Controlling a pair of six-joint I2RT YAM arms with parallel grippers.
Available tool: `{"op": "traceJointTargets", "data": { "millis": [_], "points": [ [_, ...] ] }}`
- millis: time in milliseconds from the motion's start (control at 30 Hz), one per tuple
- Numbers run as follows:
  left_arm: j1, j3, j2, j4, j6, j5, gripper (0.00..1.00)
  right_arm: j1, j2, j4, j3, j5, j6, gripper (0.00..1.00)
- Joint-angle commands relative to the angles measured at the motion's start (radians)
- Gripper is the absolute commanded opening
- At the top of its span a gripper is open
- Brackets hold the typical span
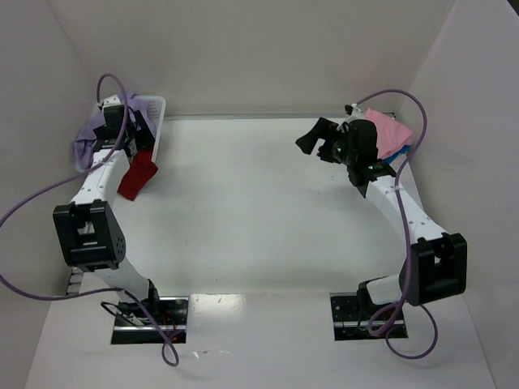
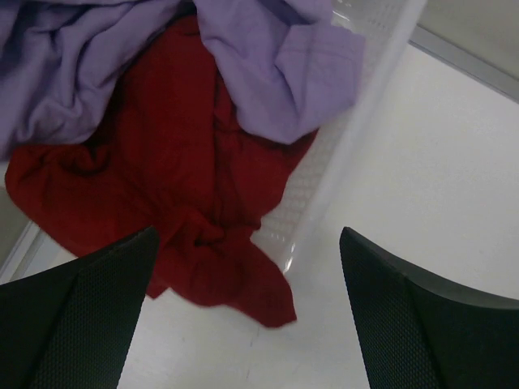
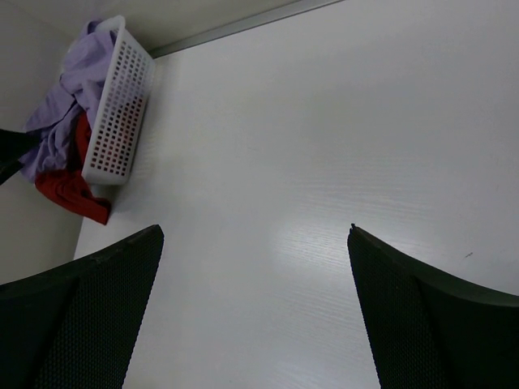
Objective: Fold and stack the t-shirts
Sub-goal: Grab crumpled tshirt from bin with the left arm
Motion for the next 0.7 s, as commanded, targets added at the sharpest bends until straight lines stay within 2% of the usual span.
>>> {"op": "traceJointTargets", "data": {
  "millis": [0,133,367,567,667],
  "points": [
    [0.012,0.086,0.107,0.179,0.026,-0.054,1.0,0.008,0.047,0.057,0.07,-0.044,-0.023,1.0],
    [0.012,0.118,0.223,0.288,-0.025,-0.022,1.0,0.008,0.075,0.033,0.091,-0.044,-0.045,1.0],
    [0.012,0.299,0.435,0.319,-0.072,0.021,1.0,0.008,0.075,0.033,0.091,-0.024,-0.054,1.0],
    [0.012,0.385,0.532,0.31,-0.071,-0.037,0.92,0.008,0.117,0.033,0.101,-0.015,-0.054,1.0],
    [0.012,0.374,0.556,0.301,-0.071,-0.071,0.84,0.008,0.127,0.024,0.101,-0.015,-0.054,1.0]
  ]
}}
